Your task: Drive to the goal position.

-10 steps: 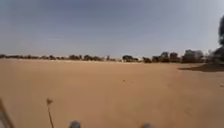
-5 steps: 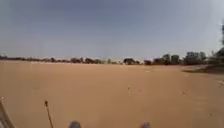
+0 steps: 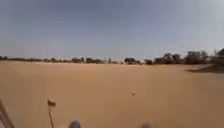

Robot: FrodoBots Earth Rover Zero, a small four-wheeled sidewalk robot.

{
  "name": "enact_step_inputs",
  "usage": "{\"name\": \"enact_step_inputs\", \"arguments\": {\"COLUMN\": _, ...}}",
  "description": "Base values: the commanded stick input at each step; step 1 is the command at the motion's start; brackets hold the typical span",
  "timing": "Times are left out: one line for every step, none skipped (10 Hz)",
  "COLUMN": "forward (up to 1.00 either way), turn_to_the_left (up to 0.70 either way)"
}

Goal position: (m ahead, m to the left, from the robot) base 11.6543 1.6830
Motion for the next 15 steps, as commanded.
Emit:
{"name": "enact_step_inputs", "arguments": {"forward": 1.0, "turn_to_the_left": -0.27}}
{"name": "enact_step_inputs", "arguments": {"forward": 1.0, "turn_to_the_left": -0.15}}
{"name": "enact_step_inputs", "arguments": {"forward": 1.0, "turn_to_the_left": 0.0}}
{"name": "enact_step_inputs", "arguments": {"forward": 1.0, "turn_to_the_left": 0.0}}
{"name": "enact_step_inputs", "arguments": {"forward": 1.0, "turn_to_the_left": 0.0}}
{"name": "enact_step_inputs", "arguments": {"forward": 1.0, "turn_to_the_left": 0.0}}
{"name": "enact_step_inputs", "arguments": {"forward": 1.0, "turn_to_the_left": 0.0}}
{"name": "enact_step_inputs", "arguments": {"forward": 1.0, "turn_to_the_left": 0.0}}
{"name": "enact_step_inputs", "arguments": {"forward": 1.0, "turn_to_the_left": 0.0}}
{"name": "enact_step_inputs", "arguments": {"forward": 1.0, "turn_to_the_left": 0.0}}
{"name": "enact_step_inputs", "arguments": {"forward": 1.0, "turn_to_the_left": 0.0}}
{"name": "enact_step_inputs", "arguments": {"forward": 1.0, "turn_to_the_left": 0.0}}
{"name": "enact_step_inputs", "arguments": {"forward": 1.0, "turn_to_the_left": 0.0}}
{"name": "enact_step_inputs", "arguments": {"forward": 1.0, "turn_to_the_left": 0.0}}
{"name": "enact_step_inputs", "arguments": {"forward": 1.0, "turn_to_the_left": 0.0}}
